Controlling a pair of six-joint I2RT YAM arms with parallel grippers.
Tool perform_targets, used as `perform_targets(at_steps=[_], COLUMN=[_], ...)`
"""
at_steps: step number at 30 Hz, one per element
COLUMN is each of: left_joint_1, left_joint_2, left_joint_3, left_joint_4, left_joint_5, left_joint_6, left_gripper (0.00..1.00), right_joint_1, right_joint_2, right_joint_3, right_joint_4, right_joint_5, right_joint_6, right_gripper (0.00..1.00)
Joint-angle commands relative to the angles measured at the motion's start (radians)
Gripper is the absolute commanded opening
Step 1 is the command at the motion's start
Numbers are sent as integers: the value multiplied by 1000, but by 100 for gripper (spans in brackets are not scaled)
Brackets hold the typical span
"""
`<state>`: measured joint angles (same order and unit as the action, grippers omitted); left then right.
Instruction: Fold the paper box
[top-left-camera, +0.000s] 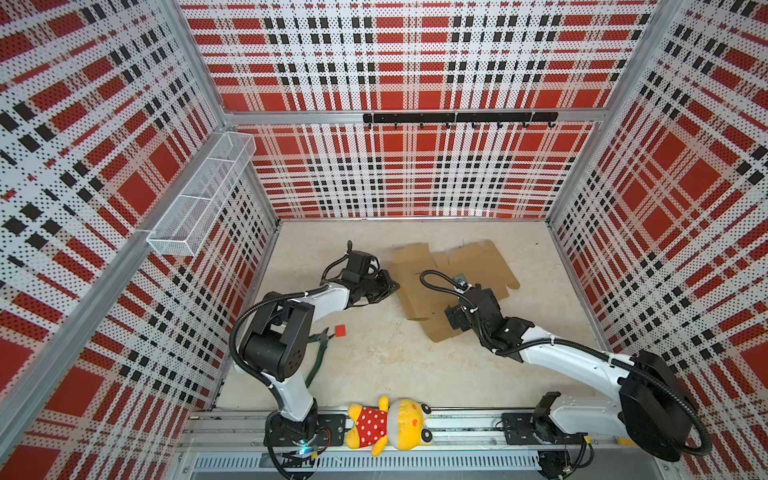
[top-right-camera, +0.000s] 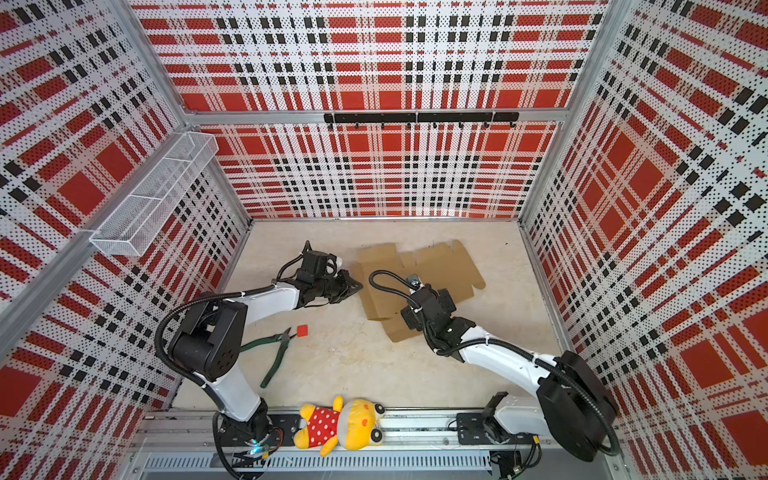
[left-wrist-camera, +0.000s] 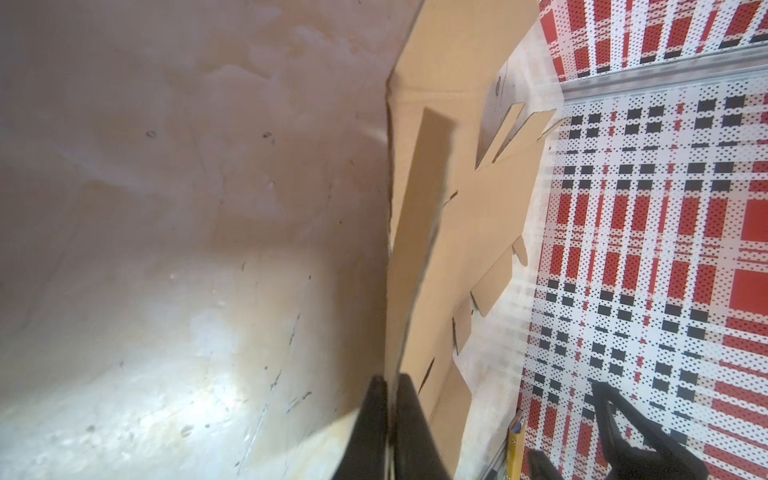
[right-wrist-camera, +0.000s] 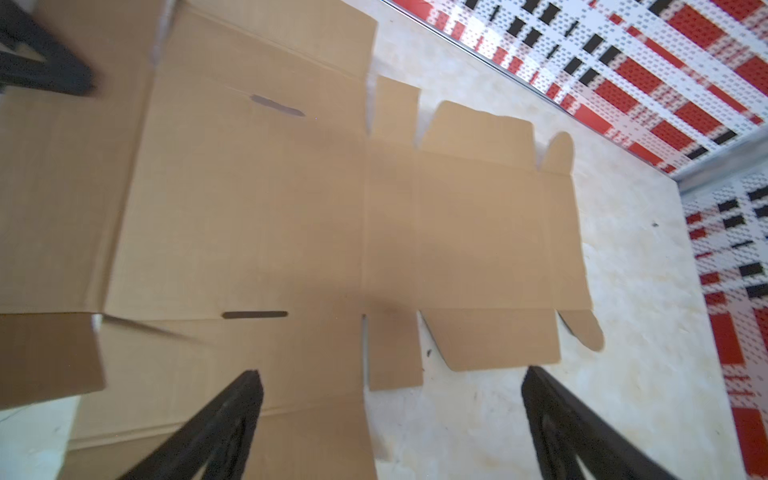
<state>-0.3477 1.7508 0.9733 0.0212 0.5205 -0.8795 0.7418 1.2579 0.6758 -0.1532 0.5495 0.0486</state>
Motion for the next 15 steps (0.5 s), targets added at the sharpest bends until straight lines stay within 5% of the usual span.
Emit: perform_targets(at_steps=[1,7,15], left_joint_1=[13,32,37], left_joint_2=[-48,-59,-51], left_joint_3=[23,25,23], left_joint_4=[21,16,33], left_joint_5=[13,21,32], left_joint_6=[-8,-15,-37], left_gripper=[9,9,10], right_joint_1=[-20,-95,-219], right_joint_2=[-59,-186,-304], right_joint_3=[-2,-35,-104], right_joint_4=[-74,-184,-274], right_joint_5=[121,196,21], right_joint_6=[77,255,613], right_gripper=[100,100,100])
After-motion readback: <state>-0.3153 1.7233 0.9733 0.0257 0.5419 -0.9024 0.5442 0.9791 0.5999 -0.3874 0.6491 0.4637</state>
